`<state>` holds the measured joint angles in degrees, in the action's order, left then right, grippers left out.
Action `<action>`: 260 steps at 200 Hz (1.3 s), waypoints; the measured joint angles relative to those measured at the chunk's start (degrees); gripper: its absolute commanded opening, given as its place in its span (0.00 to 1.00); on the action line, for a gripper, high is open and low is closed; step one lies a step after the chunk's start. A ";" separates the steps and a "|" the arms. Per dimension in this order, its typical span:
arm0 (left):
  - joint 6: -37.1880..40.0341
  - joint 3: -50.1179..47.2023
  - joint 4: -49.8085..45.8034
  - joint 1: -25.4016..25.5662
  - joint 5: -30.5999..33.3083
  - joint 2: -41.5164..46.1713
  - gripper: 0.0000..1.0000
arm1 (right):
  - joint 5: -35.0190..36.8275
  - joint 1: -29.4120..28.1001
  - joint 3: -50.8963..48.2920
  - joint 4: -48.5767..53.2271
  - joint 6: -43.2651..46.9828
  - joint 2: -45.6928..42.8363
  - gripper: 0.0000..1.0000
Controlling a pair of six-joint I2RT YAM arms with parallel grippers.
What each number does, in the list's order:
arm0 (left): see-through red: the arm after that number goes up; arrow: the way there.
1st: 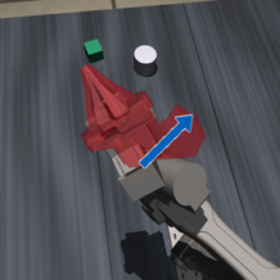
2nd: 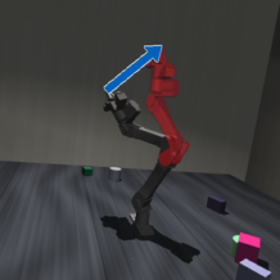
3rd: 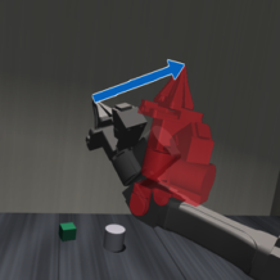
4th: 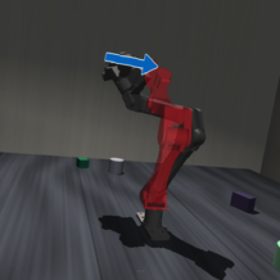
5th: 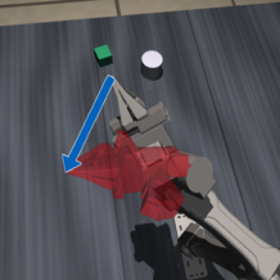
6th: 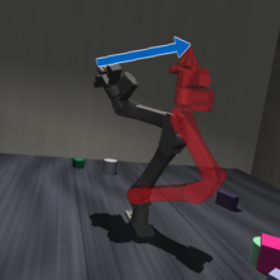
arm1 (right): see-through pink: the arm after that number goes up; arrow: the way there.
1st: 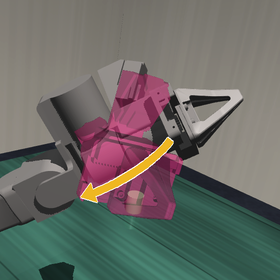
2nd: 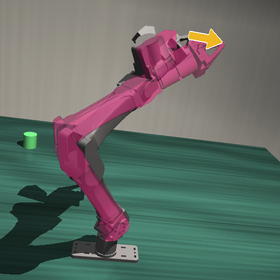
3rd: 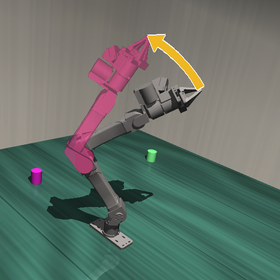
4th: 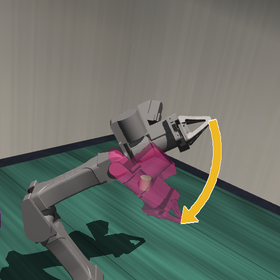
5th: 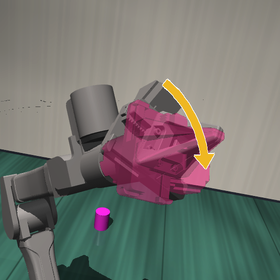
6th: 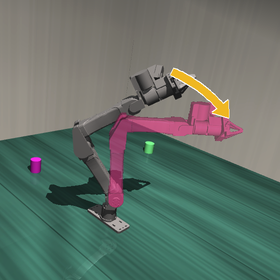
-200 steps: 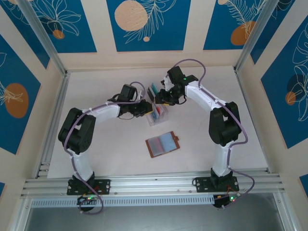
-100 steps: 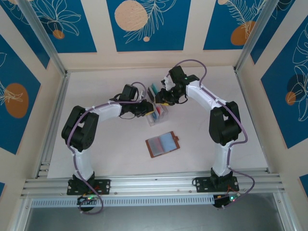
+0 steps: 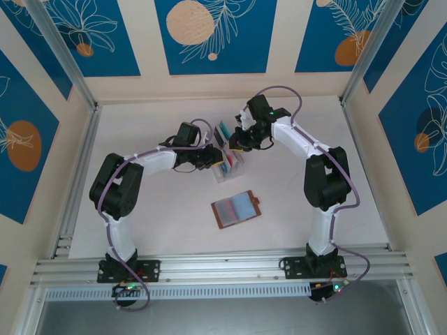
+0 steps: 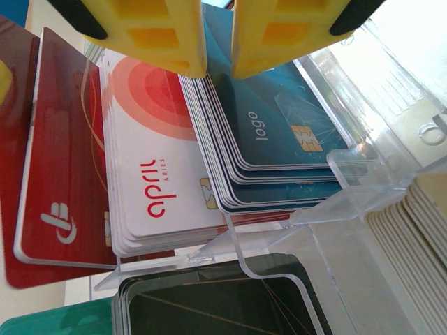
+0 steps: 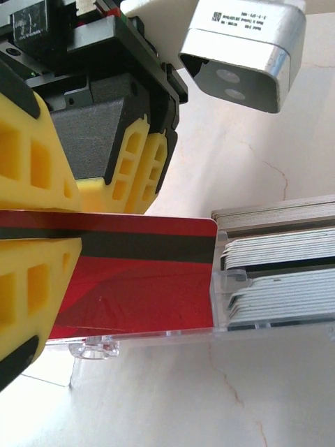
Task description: Put the credit cards into the card holder
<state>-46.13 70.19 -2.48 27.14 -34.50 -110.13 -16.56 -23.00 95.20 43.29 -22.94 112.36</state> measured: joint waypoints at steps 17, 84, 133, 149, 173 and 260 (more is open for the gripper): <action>-0.02 0.00 0.00 -0.02 0.00 0.00 0.17 | 0.09 0.22 0.00 0.07 0.04 0.00 0.14; 0.02 0.00 0.00 -0.31 0.00 0.02 0.17 | 1.95 1.18 0.00 1.03 0.09 -0.63 0.08; 0.22 -0.50 -0.15 -0.79 0.09 0.66 0.17 | 4.42 2.03 0.00 1.97 0.07 -0.96 0.05; 0.26 -0.94 -0.28 -0.85 0.33 1.25 0.17 | 5.05 1.99 0.00 2.19 0.07 -1.25 0.03; 1.11 -1.75 -1.29 -0.90 0.68 2.75 0.17 | 7.04 1.86 0.00 2.62 0.07 -2.32 0.01; 6.25 -10.10 -8.13 -0.66 4.20 15.15 0.18 | 15.67 2.40 -3.08 -0.57 -2.60 -13.42 0.00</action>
<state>-39.88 60.10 -10.61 26.48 -30.30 -94.98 -0.89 -20.60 92.12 42.72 -25.54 98.94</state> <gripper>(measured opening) 0.177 0.067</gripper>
